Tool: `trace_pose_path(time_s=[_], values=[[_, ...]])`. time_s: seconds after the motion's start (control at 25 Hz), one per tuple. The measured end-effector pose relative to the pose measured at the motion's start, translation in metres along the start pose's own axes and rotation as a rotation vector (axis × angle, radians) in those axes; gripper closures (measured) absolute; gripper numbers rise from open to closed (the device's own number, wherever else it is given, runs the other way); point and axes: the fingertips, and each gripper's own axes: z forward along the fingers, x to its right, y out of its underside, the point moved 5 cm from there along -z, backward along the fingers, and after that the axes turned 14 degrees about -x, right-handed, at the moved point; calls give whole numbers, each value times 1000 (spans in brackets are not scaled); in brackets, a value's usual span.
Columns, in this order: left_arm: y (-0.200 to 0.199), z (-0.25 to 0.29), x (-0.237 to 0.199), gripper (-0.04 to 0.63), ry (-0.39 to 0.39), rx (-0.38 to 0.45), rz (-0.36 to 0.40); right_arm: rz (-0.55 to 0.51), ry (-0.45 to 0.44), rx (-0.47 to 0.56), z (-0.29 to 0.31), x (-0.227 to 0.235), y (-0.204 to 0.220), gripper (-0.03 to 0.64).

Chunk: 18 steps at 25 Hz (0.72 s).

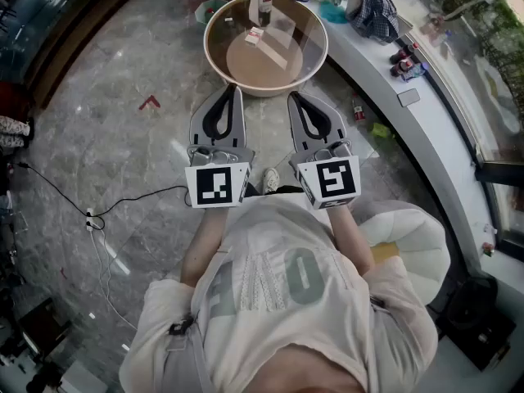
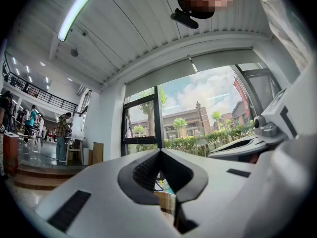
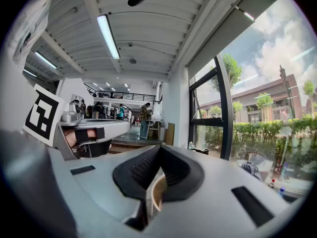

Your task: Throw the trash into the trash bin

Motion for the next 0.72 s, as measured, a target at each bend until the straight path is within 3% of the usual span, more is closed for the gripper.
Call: trace_pose_path(time_s=[0.2,0.72], values=[[-1,-2,0,584,2,6,-21,12,-14,6,-1,-1,2,604],[-2,6,2,584,8,-5,13,12,-65,3,10,4,11,603]])
